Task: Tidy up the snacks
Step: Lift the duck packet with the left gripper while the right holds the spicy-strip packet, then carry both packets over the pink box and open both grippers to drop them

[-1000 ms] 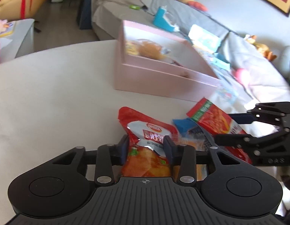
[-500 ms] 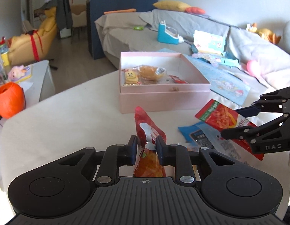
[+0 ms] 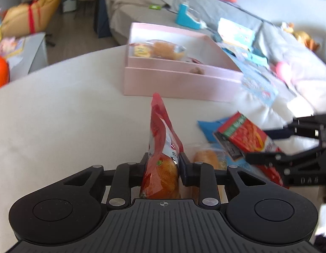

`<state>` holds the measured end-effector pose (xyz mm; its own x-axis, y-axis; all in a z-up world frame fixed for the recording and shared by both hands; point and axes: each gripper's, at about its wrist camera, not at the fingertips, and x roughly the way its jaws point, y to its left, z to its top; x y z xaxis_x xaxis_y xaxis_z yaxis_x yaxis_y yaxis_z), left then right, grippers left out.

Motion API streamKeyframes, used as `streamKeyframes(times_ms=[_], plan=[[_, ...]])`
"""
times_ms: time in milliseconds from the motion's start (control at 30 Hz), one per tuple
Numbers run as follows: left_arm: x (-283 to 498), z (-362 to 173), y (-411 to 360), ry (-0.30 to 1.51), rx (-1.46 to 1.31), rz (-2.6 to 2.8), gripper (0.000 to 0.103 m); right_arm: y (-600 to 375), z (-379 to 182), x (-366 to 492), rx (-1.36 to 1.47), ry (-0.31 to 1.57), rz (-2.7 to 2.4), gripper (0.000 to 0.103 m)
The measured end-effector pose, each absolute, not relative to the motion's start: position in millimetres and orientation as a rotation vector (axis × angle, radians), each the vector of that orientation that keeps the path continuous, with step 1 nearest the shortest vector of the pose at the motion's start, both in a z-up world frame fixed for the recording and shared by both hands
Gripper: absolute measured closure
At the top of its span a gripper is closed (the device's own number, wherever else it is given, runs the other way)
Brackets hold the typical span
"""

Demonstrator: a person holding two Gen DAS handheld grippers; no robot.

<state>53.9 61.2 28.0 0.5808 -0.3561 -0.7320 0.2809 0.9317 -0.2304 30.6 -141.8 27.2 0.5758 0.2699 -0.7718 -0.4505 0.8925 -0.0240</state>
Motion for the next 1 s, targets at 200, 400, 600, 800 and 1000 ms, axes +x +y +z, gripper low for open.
streamKeyframes(times_ms=[200, 400, 600, 800, 1000], plan=[[41.7, 63.6, 66.6, 0.771, -0.071, -0.354, 0.074, -150.5, 38.1, 26.8, -0.200, 0.838, 0.447, 0.056], [59.1, 128.7, 63.0, 0.621, -0.131, -0.429, 0.073, -157.9, 83.6, 36.2, -0.140, 0.746, 0.459, 0.056], [146.9, 175.1, 49.7, 0.499, -0.301, -0.531, 0.070, -155.5, 161.9, 95.0, -0.102, 0.580, 0.380, 0.050], [181.9, 138.8, 57.3, 0.508, -0.378, -0.416, 0.070, -157.5, 150.3, 148.4, -0.084, 0.646, 0.286, 0.024], [111.8, 100.1, 63.5, 0.632, -0.199, -0.419, 0.070, -179.2, 90.9, 112.6, -0.092, 0.772, 0.332, 0.024]])
